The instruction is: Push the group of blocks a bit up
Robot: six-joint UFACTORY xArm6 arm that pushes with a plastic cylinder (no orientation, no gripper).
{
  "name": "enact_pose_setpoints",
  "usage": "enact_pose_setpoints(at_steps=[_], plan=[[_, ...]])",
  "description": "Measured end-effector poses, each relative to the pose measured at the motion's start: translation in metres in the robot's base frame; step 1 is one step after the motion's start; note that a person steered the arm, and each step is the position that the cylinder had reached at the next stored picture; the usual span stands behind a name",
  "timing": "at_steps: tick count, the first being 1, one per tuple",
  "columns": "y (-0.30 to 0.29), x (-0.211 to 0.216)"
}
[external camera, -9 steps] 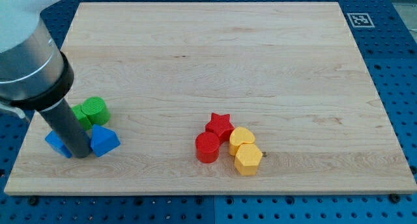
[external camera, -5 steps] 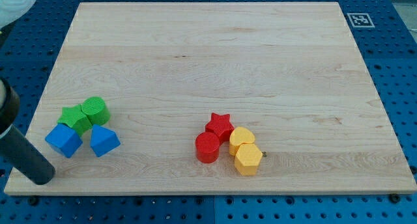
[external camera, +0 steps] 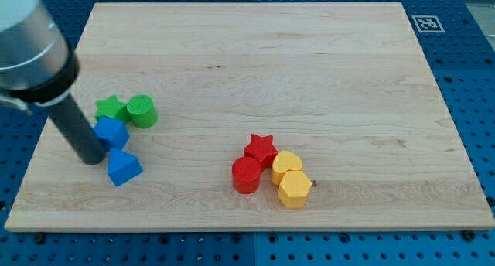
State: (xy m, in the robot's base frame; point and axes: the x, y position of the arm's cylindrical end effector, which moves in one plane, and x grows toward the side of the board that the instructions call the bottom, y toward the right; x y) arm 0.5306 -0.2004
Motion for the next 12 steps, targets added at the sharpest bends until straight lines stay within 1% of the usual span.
enact_pose_setpoints(at_steps=[1, 2, 4, 5, 7, 9, 11, 12], plan=[[0.033, -0.012], [0.052, -0.028], [0.058, -0.029], [0.057, -0.029], [0.02, -0.029], [-0.003, -0.029], [-0.003, -0.03], [-0.004, -0.04]])
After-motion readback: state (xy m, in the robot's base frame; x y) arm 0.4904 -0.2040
